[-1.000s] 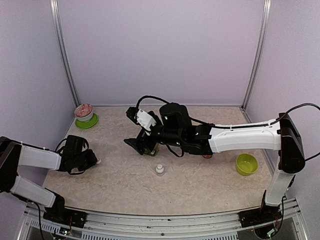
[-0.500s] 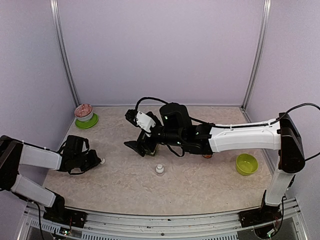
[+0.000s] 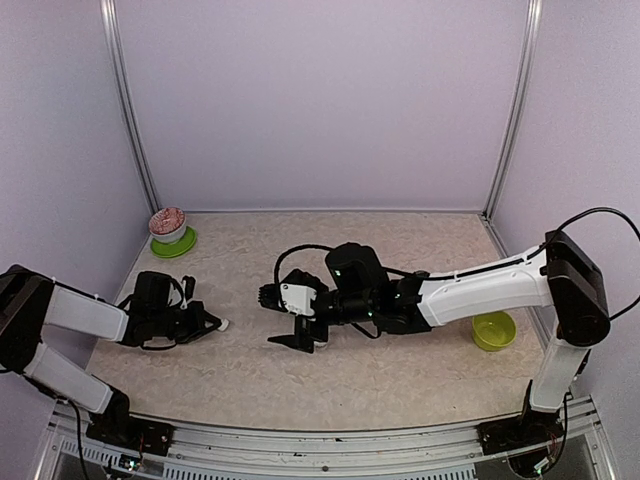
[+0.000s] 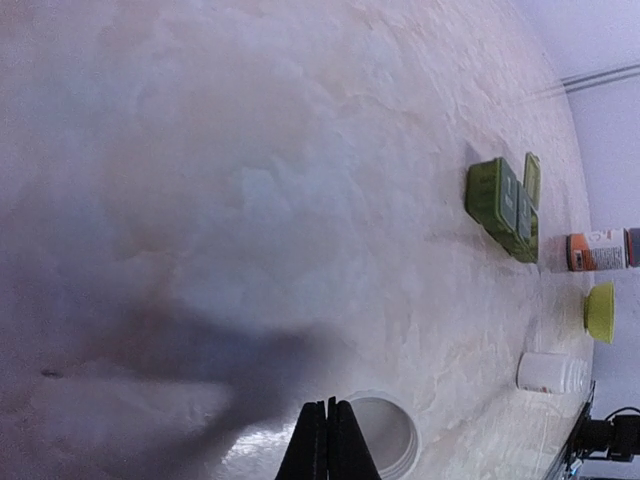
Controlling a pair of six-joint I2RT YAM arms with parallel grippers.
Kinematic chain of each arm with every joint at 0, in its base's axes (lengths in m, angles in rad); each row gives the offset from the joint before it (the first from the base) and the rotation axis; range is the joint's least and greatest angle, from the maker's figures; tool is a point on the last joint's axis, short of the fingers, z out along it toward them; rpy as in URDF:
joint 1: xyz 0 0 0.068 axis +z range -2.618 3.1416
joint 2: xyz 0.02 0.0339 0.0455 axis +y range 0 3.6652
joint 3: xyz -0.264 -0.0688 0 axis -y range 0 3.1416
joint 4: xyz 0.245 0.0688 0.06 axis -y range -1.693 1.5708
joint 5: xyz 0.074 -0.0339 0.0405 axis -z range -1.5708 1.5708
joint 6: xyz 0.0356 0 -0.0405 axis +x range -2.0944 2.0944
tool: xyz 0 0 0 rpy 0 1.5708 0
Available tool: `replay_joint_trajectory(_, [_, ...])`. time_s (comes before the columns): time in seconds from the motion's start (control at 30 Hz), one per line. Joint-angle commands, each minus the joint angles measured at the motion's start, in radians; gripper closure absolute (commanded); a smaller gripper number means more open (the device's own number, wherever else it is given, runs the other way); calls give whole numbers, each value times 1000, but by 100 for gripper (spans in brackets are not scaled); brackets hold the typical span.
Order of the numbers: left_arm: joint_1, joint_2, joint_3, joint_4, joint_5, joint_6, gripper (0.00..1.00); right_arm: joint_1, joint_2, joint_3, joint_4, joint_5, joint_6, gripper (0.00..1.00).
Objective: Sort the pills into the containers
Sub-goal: Pick up the lid of the pill bottle from the center of the board, then pass from the left arm to the right
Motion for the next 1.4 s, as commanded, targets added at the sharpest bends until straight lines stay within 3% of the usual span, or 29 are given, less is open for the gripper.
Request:
replay_joint_trajectory(0.0, [-54,2,33,14,90,25,100,-7,-10,-21,86,-61,-118,6])
replay_joint_trajectory(0.1, [-85,-1,50,-1,115,26,100,-7,10,-17,62,-117,-193,13])
replay_joint_trajectory(0.33, [-167,9,114,-51,189,34,100,0,19,-42,60,-199,-408,15])
replay_joint_trajectory(0.57, [-230,-19,165,-92,185,20,100,19,92,33,-53,-138,-528,17])
replay_joint_trajectory(0.87, [-299,-29,185,-93,188,-10,100,31,151,62,-34,-27,-584,24])
replay_joint_trajectory(1.1, [-331,-28,195,-93,189,-15,100,33,176,74,-47,10,-614,47])
replay_joint_trajectory(1.37, [-353,-22,204,-94,194,-16,100,33,181,73,-38,34,-625,59])
